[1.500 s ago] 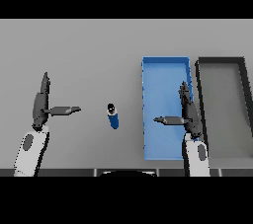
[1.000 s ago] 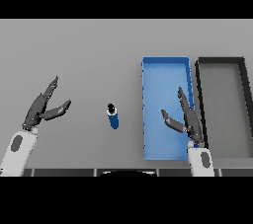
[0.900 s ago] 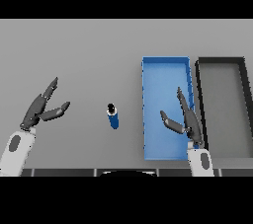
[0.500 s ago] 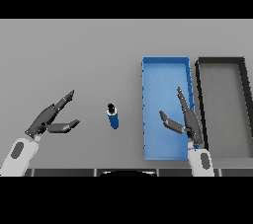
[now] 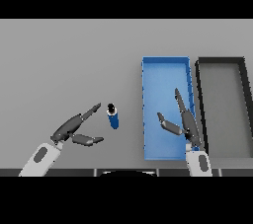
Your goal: Pick up the blue pipe and place it into the blue bin.
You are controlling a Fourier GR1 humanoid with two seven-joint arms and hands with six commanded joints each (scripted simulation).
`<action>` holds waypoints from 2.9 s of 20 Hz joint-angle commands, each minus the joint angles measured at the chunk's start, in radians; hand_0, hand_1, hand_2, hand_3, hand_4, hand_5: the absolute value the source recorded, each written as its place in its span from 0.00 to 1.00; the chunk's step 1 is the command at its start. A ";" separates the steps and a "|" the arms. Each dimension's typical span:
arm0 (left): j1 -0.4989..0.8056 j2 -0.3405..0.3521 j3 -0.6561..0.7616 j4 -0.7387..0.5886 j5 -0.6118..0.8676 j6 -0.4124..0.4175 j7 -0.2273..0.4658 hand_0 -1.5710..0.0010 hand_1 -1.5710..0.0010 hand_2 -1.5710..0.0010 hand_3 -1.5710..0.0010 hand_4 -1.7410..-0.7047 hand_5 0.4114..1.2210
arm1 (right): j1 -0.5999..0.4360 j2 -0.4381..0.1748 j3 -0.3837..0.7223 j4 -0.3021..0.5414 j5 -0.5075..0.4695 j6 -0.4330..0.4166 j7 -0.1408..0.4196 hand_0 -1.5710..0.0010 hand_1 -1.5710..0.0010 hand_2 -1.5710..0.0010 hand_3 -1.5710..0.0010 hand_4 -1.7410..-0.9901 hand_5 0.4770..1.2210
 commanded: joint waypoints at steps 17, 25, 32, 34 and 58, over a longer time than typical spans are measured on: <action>-0.188 -0.298 -0.058 0.315 -0.034 -0.009 -0.043 1.00 1.00 0.97 1.00 0.48 0.18 | 0.021 -0.010 -0.022 -0.003 -0.017 0.000 -0.016 1.00 1.00 1.00 1.00 0.72 0.17; -0.172 -0.352 -0.074 0.309 -0.029 0.005 -0.032 0.35 0.29 0.27 0.30 0.17 0.77 | 0.016 -0.011 -0.027 0.005 -0.021 0.002 -0.010 1.00 1.00 1.00 1.00 0.73 0.17; -0.180 -0.375 -0.086 0.275 -0.040 0.061 -0.115 0.07 0.06 0.06 0.10 0.04 0.95 | 0.019 -0.008 -0.018 0.008 -0.011 0.002 -0.025 1.00 1.00 1.00 1.00 0.73 0.17; -0.193 -0.386 -0.081 0.242 -0.028 0.072 -0.108 0.05 0.04 0.04 0.09 0.02 0.97 | 0.010 -0.020 -0.028 0.012 -0.011 0.002 -0.015 1.00 1.00 1.00 1.00 0.74 0.17; -0.232 -0.388 -0.120 0.065 -0.029 0.062 0.066 0.00 0.00 0.00 0.05 0.00 1.00 | 0.298 0.007 0.067 -0.365 -0.163 0.075 0.020 1.00 1.00 1.00 1.00 0.61 0.08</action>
